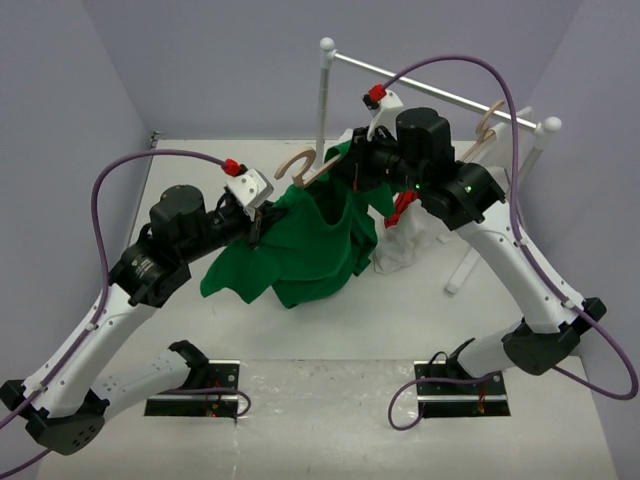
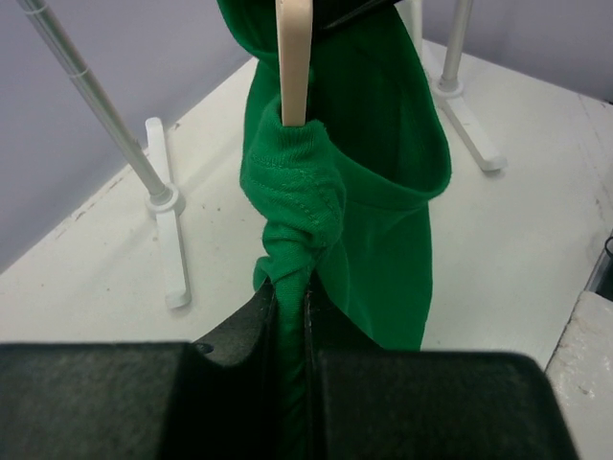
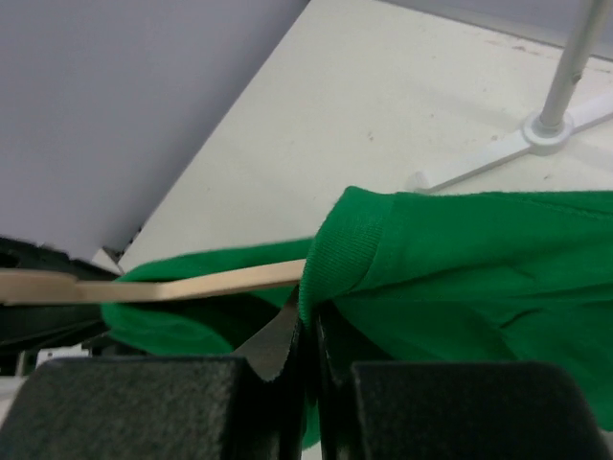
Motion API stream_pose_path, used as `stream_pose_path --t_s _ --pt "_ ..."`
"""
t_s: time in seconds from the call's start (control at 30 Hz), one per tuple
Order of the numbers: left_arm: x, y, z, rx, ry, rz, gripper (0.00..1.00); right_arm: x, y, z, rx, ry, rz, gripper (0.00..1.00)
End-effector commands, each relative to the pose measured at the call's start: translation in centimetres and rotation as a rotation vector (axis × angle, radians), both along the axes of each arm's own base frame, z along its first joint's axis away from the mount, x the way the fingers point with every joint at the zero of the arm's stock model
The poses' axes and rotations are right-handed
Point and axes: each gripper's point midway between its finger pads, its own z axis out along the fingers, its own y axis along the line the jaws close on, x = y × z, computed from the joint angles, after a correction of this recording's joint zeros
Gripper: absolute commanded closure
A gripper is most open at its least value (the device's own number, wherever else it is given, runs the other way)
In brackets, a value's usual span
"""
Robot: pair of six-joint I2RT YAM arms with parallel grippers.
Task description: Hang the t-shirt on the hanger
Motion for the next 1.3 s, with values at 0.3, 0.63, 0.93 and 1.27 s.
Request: stream_pose_path --t_s 0.3,0.63,0.93,1.27 --pt "2.6 -1.8 -1.6 -0.047 0.023 0.008 1.0 -3.1 -2.2 0.0 -0.061 -0.11 0.13 0.57" --pt "2.0 -0.5 0.2 -0.054 0.014 -0.067 1.0 -3.9 -9.7 0.1 -0.125 -0.235 0.005 0.23" --pt "-2.4 -4.2 0.0 -0.043 0.059 -0.524 1.0 -6.0 -8.2 -0.3 -0.306 -0.637 0.358 0.28" --pt "-3.4 -4.8 -0.7 0.025 0.043 -0.691 1.0 -10.5 -5.1 1.2 -0.191 -0.636 0.698 0.4"
